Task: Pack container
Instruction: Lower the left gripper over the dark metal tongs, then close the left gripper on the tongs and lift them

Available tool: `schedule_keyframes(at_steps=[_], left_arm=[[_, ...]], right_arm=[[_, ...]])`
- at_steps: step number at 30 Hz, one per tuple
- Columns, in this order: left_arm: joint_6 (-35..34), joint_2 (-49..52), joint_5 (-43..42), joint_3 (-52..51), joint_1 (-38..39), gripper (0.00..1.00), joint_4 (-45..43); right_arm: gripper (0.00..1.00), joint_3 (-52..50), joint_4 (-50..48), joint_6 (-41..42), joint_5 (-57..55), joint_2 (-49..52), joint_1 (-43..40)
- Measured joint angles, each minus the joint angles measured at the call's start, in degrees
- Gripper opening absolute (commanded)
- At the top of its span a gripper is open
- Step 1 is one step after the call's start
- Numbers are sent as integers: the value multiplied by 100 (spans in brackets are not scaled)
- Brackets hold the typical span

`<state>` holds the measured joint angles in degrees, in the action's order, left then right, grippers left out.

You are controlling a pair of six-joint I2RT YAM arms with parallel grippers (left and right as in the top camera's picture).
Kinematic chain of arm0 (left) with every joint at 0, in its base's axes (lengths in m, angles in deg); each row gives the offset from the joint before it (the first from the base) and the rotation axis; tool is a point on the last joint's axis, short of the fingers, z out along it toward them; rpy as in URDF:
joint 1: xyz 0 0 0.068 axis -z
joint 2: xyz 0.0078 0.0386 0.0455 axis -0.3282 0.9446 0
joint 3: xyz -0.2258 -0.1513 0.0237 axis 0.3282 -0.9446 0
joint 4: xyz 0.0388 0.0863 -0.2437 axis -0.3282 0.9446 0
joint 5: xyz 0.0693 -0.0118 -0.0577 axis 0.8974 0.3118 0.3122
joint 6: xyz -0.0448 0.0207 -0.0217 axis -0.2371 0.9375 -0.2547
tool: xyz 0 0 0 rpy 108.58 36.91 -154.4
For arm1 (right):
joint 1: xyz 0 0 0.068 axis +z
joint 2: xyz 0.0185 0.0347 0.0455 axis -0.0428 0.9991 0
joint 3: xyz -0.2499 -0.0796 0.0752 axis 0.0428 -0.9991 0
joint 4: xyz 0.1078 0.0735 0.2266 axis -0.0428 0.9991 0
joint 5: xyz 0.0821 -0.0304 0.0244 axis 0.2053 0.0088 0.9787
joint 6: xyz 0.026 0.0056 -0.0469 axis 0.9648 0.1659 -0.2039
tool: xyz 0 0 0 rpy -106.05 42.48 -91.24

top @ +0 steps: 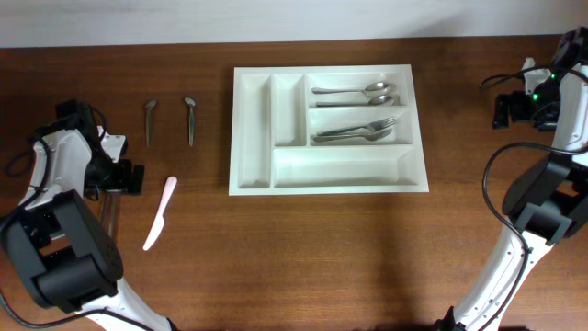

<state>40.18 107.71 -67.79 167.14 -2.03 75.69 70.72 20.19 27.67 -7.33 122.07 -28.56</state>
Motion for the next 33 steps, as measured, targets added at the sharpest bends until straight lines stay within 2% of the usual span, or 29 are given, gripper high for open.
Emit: schedule_keyframes(at_steps=[14, 33], left_arm=[[2, 4, -175, 0, -463, 99, 2], [240, 7, -455, 0, -472, 99, -39]], right_arm=[[99, 0, -2, 4, 0, 0, 0], [99, 0, -2, -2, 0, 0, 0]])
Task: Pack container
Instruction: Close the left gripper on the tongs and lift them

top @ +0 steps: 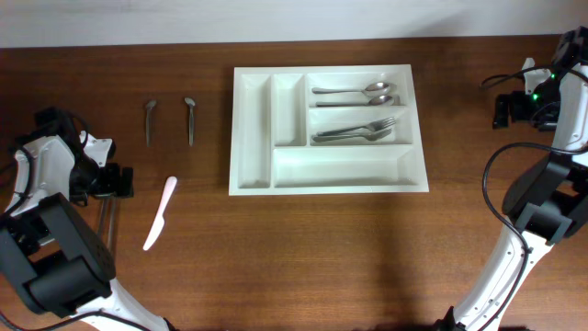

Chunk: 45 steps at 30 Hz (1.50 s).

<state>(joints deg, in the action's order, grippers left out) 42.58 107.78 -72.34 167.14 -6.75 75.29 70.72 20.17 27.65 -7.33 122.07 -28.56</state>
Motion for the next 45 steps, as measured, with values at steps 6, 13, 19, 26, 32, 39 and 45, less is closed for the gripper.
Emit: schedule_keyframes(at_steps=[6, 13, 19, 26, 32, 39, 45], left_arm=[[2, 98, -11, 0, 0, 99, -63], [2, 570, -20, -2, 0, 99, -48], [7, 610, -20, -2, 0, 99, -52], [15, 752, 50, 15, 7, 99, -50], [17, 761, 122, 15, 7, 99, -68], [17, 763, 149, 20, 7, 99, -66], [44, 763, 160, 20, 7, 51, -46]], right_arm=[[99, 0, 0, 2, 0, 0, 0], [99, 0, 2, 2, 0, 0, 0], [99, 0, 2, 2, 0, 0, 0], [99, 0, 2, 2, 0, 0, 0], [99, 0, 2, 4, 0, 0, 0], [99, 0, 0, 0, 0, 0, 0], [99, 0, 0, 2, 0, 0, 0]])
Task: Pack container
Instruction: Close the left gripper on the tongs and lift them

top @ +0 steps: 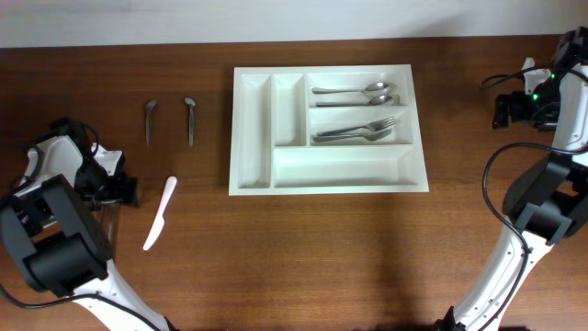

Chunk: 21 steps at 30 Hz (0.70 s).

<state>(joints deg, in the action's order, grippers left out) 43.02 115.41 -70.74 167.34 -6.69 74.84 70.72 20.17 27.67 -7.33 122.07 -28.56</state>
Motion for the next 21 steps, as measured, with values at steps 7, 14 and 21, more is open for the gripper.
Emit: schedule_keyframes(at_steps=[7, 14, 21], left_arm=[[24, 0, 39, 0, 0, 28, 0], [52, 0, 57, 0, 0, 6, 0], [11, 9, 17, 50, 57, 4, 46]], right_arm=[[99, 0, 2, 4, 0, 0, 0], [99, 0, 2, 0, 0, 0, 0], [99, 0, 2, 0, 0, 0, 0]])
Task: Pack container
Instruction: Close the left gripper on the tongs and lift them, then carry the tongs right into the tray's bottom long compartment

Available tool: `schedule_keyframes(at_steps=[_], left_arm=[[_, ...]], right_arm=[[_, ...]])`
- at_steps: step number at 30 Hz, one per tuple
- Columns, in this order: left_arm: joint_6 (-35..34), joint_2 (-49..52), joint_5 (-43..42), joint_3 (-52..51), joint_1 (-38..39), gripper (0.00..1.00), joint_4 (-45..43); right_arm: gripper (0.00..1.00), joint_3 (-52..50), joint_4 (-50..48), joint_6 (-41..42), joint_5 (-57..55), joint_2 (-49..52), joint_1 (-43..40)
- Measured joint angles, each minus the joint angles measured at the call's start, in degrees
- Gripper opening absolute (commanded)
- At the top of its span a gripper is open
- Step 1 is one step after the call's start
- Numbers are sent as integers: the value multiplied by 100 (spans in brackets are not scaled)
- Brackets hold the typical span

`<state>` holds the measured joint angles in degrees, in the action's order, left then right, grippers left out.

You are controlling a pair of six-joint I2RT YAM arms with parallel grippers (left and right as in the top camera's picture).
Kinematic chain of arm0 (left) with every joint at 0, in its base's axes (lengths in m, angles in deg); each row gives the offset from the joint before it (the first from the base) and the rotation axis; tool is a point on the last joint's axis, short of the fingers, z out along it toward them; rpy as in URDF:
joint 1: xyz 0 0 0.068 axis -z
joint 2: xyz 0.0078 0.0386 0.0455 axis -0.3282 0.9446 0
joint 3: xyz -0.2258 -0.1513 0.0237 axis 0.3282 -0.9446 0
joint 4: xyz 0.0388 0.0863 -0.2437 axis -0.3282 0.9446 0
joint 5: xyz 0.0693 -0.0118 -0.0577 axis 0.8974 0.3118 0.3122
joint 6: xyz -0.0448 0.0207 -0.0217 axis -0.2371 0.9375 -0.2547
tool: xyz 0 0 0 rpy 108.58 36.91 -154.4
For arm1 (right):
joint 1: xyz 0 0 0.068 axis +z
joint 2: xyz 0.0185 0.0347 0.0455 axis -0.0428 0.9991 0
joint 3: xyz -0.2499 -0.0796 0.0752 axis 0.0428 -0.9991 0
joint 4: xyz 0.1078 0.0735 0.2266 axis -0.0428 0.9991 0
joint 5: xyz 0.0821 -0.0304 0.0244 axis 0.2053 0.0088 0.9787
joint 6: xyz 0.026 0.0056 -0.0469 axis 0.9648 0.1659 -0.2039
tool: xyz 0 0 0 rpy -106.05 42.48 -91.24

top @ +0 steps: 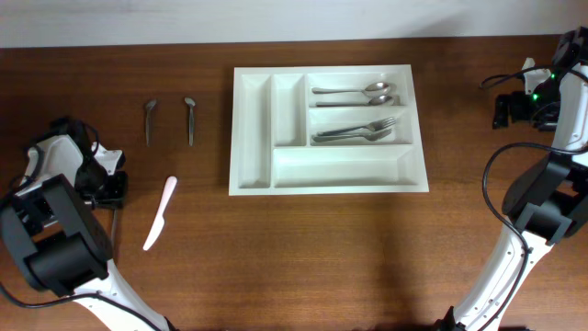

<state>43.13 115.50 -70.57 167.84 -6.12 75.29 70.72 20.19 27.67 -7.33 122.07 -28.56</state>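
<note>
A white cutlery tray lies at the table's middle; it holds two spoons in its top right compartment and forks in the one below. Two small spoons and a pale pink knife lie on the wood to its left. My left gripper hangs at the far left, just above the top end of a thin grey metal piece; its jaws do not show clearly. My right gripper is far right, away from the tray.
The tray's long bottom compartment and its two narrow left compartments hold nothing. The left arm's base fills the lower left corner, and the right arm with its cables runs down the right edge.
My left gripper has shifted a little to the left and slightly up, staying over the top of the grey metal piece. The cutlery, tray and right arm have not moved.
My left gripper stood just left of the pink knife, above the grey metal piece. Then it was further left, then lower and back to the right, and now slightly left again. No cutlery has changed place and the right arm stayed still.
</note>
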Motion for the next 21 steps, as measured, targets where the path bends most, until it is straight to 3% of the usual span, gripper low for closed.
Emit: schedule_keyframes(at_steps=[8, 15, 21], left_arm=[[-66, 243, -160, 704, 361, 4, 767], [-81, 273, -326, 2428, 1016, 4, 1687], [20, 273, -590, 3654, 2020, 4, 2083]], right_arm=[[99, 0, 0, 2, 0, 0, 0], [99, 0, -2, 0, 0, 0, 0], [99, 0, 0, 2, 2, 0, 0]])
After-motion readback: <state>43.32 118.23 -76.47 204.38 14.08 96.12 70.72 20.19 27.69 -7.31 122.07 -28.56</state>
